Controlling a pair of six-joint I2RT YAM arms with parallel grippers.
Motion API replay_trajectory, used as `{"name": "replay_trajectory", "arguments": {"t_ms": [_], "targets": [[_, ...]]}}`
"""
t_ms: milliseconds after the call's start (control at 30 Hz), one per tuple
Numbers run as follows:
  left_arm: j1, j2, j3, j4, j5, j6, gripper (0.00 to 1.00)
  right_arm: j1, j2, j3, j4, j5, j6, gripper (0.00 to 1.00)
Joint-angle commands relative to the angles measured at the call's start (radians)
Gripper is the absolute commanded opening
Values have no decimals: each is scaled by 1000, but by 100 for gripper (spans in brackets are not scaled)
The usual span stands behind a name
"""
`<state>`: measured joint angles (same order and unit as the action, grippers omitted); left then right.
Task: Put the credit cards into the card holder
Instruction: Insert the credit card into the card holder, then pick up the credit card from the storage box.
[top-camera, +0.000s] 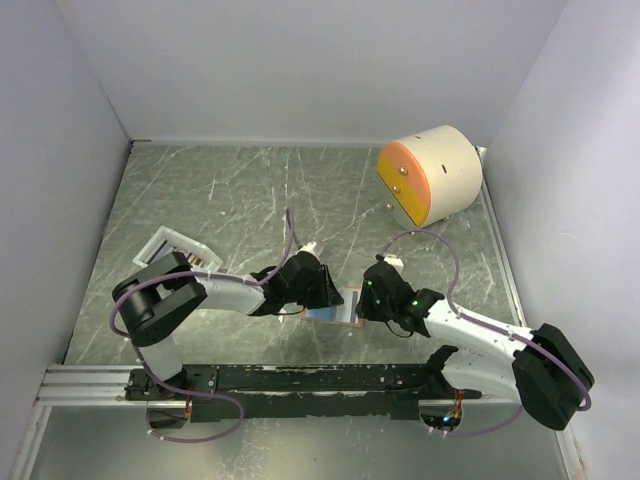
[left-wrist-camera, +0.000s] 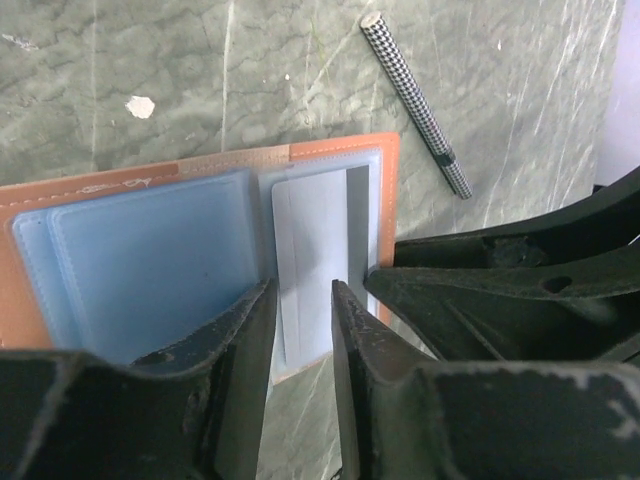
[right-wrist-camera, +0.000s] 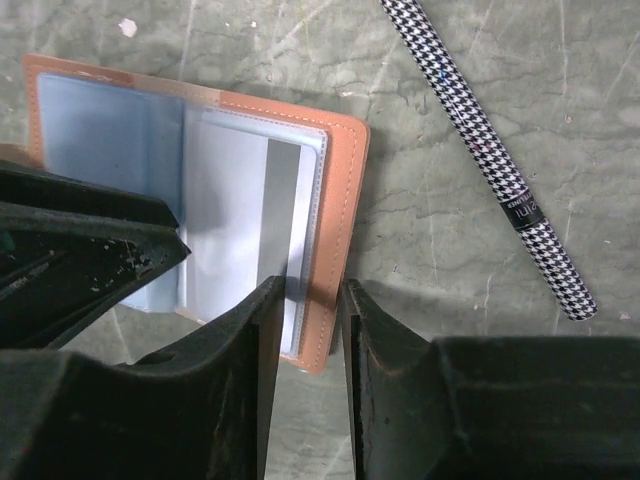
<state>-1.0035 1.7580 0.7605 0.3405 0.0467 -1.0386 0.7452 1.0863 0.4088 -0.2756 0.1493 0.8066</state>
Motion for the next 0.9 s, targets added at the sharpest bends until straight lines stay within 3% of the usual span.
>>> {"name": "replay_trajectory", "arguments": {"t_ms": [0,200,533,867], "targets": [[-12,-62,50,-101,-52,61,41,-4,-47,45,-42,13,-7,31],[-12,-150,73,-212,-125,127,52,-4,-46,85,-88,22,-18,35],[-12,-313,115,-463,-306,250,57,-4,-89,155,-167,41,-16,42],[-10,-432,287,-889,-636,491,54,-2,-149,172,-134,-5,-27,44]]}}
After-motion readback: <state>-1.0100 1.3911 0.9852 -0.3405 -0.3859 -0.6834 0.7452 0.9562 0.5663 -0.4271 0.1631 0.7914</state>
